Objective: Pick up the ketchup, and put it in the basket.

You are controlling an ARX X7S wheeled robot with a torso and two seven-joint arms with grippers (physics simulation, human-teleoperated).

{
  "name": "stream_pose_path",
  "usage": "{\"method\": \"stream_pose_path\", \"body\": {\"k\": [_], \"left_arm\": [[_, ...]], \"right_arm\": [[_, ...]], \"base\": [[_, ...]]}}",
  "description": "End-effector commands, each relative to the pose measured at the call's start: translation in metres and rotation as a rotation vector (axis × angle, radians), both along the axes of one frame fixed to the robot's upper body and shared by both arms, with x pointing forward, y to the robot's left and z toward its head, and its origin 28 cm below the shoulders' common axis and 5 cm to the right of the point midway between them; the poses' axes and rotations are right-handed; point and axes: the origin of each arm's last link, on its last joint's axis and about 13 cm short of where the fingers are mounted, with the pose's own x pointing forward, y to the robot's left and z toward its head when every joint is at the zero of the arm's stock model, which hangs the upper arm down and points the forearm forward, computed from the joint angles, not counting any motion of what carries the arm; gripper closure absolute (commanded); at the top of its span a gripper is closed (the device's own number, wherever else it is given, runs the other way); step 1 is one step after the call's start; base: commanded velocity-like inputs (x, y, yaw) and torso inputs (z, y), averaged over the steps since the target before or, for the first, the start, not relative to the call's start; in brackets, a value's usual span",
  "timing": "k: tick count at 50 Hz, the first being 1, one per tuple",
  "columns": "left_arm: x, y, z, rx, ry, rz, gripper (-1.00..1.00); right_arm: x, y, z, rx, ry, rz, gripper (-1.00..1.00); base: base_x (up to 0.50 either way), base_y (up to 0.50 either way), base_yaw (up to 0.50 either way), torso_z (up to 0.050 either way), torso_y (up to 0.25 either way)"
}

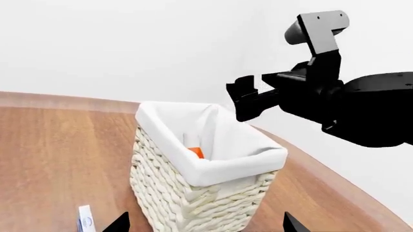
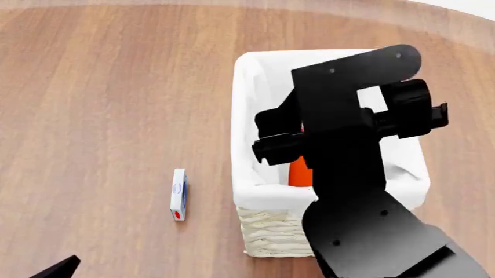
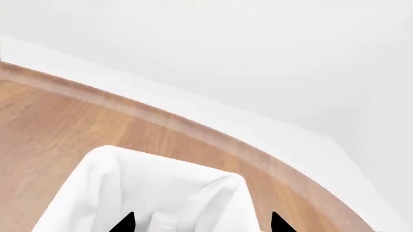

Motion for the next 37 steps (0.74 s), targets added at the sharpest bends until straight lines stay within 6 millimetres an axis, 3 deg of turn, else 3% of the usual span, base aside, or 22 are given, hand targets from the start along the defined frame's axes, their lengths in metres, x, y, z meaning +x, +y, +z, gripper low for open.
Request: {"method": "stream_pose_path", "body": {"k": [1, 6, 13, 16, 27, 33, 37], "left_arm": [[0.000, -0.002, 0.001, 0.004, -0.001, -0.006, -1.00], [0.000, -0.002, 0.000, 0.006, 0.000, -0.009, -1.00], [0.000, -0.003, 0.000, 0.009, -0.001, -0.011, -1.00], [-0.001, -0.004, -0.007, 0.014, -0.005, -0.015, -1.00], [-0.001, -0.005, 0.001, 0.014, 0.003, -0.014, -1.00], [0.000, -0.005, -0.010, 0.015, 0.004, -0.014, -1.00], [0.000, -0.005, -0.005, 0.014, 0.005, -0.013, -1.00]], "right_arm": [[-0.028, 0.002, -0.013, -0.100, -0.185, 0.024, -1.00], [-0.043, 0.005, -0.030, -0.111, -0.209, 0.048, -1.00], [-0.055, 0.007, -0.039, -0.103, -0.242, 0.043, -1.00], [-0.059, 0.008, -0.044, -0.118, -0.248, 0.043, -1.00], [-0.074, 0.012, -0.069, -0.130, -0.274, 0.038, -1.00], [-0.082, 0.015, -0.087, -0.136, -0.275, 0.035, -1.00], [-0.088, 0.016, -0.098, -0.126, -0.266, 0.029, -1.00]], "base": [[0.00, 0.00, 0.00, 0.000, 0.000], [0.00, 0.00, 0.00, 0.000, 0.000], [0.00, 0.00, 0.00, 0.000, 0.000], [0.00, 0.00, 0.00, 0.000, 0.000], [0.00, 0.00, 0.00, 0.000, 0.000], [0.00, 0.00, 0.00, 0.000, 0.000], [0.00, 0.00, 0.00, 0.000, 0.000]]}}
